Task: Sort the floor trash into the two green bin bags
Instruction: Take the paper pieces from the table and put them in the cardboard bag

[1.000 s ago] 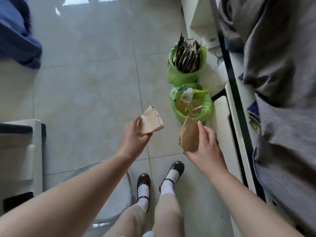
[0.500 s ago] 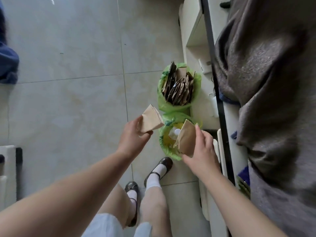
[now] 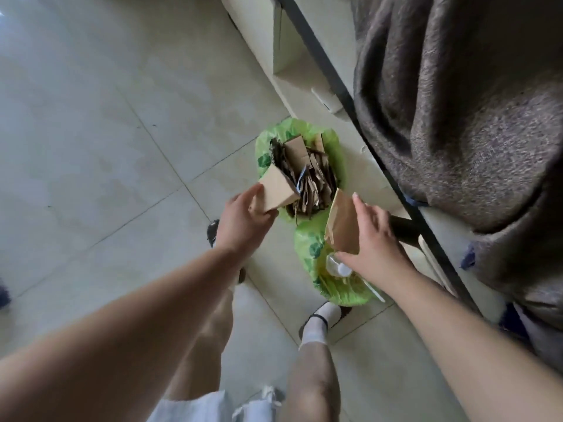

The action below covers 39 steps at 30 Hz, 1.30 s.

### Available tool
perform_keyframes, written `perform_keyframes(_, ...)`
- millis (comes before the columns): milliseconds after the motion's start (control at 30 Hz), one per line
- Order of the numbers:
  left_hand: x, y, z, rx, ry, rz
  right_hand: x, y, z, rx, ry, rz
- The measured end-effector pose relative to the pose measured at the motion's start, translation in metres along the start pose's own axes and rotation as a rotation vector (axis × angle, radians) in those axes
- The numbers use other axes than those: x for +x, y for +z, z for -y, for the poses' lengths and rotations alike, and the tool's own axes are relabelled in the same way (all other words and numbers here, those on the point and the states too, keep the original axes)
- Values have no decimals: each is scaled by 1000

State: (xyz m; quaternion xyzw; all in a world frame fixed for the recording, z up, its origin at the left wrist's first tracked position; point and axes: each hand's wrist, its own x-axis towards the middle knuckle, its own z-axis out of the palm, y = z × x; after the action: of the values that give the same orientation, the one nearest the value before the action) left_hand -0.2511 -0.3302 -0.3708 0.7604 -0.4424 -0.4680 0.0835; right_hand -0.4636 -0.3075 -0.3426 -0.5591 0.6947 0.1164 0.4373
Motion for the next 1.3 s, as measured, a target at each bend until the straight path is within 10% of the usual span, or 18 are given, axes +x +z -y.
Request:
perform_keyframes(300, 99, -10, -18, 199, 118, 214, 65, 30, 14, 153, 185, -20)
perform_keyframes(767, 126, 38, -5, -162, -222, 427, 121, 46, -7, 354, 100, 121)
perform_keyframes(1300, 144, 66, -25, 22, -291, 416, 151, 61, -9, 247, 225, -259)
